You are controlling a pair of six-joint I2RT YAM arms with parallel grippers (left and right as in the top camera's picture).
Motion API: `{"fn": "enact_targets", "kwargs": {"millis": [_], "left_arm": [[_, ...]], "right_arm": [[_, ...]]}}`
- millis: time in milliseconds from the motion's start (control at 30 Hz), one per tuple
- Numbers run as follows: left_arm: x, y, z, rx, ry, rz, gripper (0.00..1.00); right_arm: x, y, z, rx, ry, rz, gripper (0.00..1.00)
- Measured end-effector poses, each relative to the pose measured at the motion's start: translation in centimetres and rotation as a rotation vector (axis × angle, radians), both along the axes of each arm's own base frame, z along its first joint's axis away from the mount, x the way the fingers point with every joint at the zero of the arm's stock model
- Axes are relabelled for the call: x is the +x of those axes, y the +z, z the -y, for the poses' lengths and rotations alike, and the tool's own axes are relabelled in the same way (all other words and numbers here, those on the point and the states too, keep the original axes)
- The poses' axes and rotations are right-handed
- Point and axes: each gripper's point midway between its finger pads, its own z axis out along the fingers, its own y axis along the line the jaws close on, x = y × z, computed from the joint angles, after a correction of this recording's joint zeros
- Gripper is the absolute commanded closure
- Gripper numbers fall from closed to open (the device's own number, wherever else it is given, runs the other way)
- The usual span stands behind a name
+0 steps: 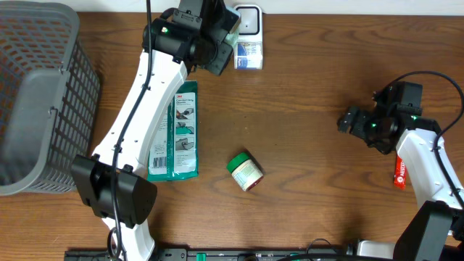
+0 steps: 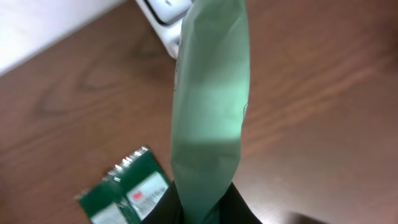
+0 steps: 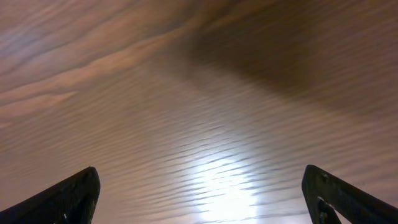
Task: Scan the item barcode
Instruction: 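Swing the left gripper to hold the pack in front of the scanner, then hold the wipe pack against the scanner window with the left gripper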
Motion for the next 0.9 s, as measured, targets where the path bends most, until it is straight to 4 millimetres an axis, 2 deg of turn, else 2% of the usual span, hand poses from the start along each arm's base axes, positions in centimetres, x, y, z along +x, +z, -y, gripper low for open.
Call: {"fn": "enact_targets", "kwargs": {"millis": [100,233,400,500,633,833,900], "left_arm": [[0.8,0.1,-0.7,0.045,0.034,0.038,0.93],[0.9,-0.2,-1.3,0.131,0.042,0.057,0.93],[1.3,-0.1,-0.5,0.258,-0.019,0.127,0.93],[2.7,0.0,0.6,0.326,-0.07,0.21,0.93],[4.9,-1.3,1.7,0.422,-0.154,0.277,0.93],[10.4,-4.0,2.6,0.566,-0.208,0.427,0.93],[11.9,-4.3,2.9,0.603,-0.223,0.479,0.93]], "right_arm": [[-0.2,-0.2,1.2,-0.068,-0.021,-0.013,0.01],[-0.3,-0.2,2.1,-0.116,-0.037,-0.022,0.01],[-0.4,-0.2,2.5,-0.139,-0.042,-0.026,0.01],[-0.4,-0.2,2.5,-0.142,-0.043,-0.027,0.01],[-0.4,-0.2,2.6,-0.145,-0.044,-0.028,0.01],[-0.4,-0.3,2.6,-0.148,-0.045,-0.029,0.01],[-0.4,-0.3,2.7,-0.148,-0.045,-0.029,0.01]]}}
